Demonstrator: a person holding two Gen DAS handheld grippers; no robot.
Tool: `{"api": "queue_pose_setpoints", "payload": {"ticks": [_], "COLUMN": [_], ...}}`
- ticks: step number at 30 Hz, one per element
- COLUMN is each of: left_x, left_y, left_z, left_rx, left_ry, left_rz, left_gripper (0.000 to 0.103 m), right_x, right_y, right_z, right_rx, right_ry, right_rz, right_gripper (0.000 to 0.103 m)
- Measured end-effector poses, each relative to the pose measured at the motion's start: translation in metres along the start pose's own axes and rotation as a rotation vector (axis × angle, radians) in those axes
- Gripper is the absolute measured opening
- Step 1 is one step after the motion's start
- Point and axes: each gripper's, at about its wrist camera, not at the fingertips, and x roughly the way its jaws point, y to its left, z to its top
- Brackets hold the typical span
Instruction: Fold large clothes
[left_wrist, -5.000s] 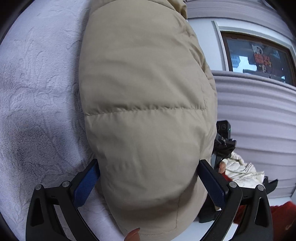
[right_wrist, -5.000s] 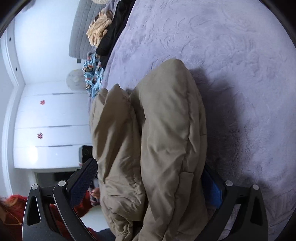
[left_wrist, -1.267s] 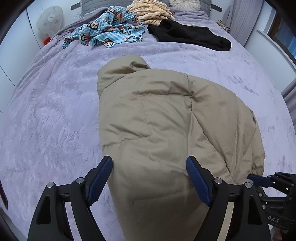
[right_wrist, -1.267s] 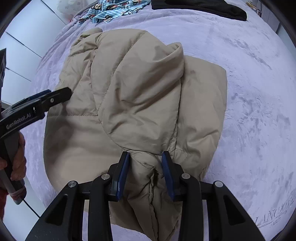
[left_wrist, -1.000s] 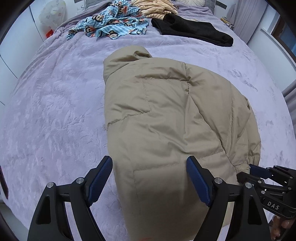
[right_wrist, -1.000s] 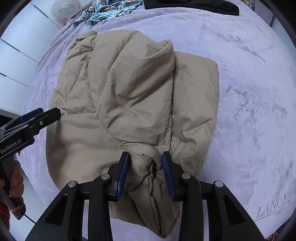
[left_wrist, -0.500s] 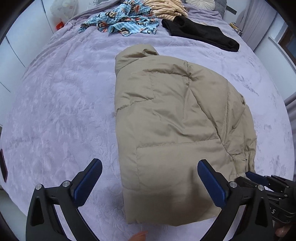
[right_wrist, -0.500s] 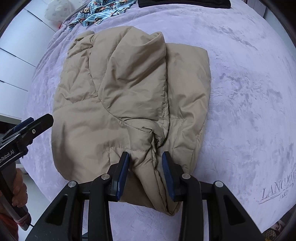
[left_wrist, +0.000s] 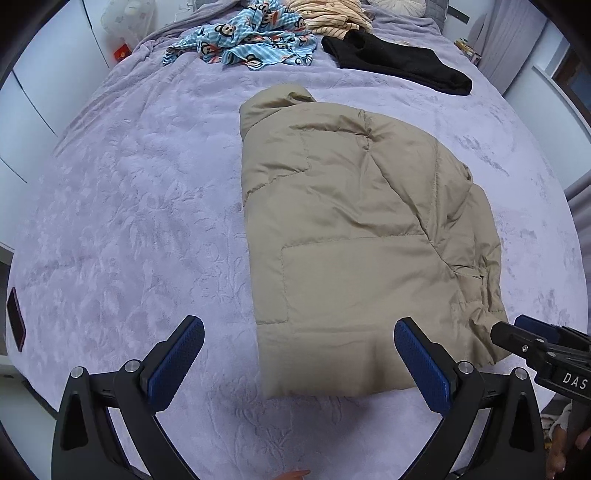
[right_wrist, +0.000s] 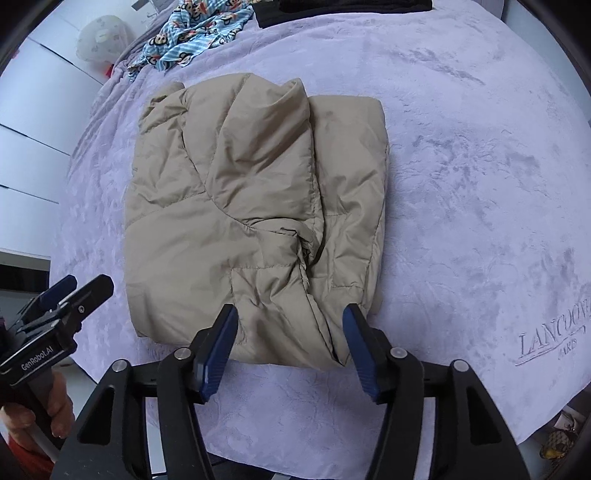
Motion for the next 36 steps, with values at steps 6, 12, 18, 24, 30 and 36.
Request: {"api": "queue_pose_setpoints", "payload": {"ticks": [6,12,18,24,30,36], "left_x": [-0.022,-0.048,-0.075,-0.099,-0.115,-0.121], "left_y": [0.001,0.007,0.009,0.014,0.013,0.013], "left_z": [0.001,0.009,0.019,0.029,0.031,0.032], "left_rx": [-0.009,-0.03,-0.049,-0.083,-0.066,-0.071], "left_ry": [-0.04,-0.092,-0.152,-0.194,-0.232,-0.236], "left_rz": [0.019,0.018,0.034,0.035,0.057,0.053], "left_gripper": [0.103,0.103,0.103,0.103,0.103,0.103], "right_x": [-0.026,-0.049,-0.079,-0.105,-0.121,-0.129], "right_y": [0.013,0.028,0.043,0.056,0.065,0.071], "right_z": [0.005,0.01,0.014,0.023,0.028,0.033], "right_rx": [-0.008,-0.031,-0.063,-0.082,-0.089,-0.1], "right_ry": [-0.068,-0.152,-0.288,-0.326,-0.349,-0.367], "right_rz": [-0.037,-0.066,-0.093,-0.091,-0.08,-0.074], "right_gripper": [0.082,0.086,0.103,0.103,0.103,0.103]}}
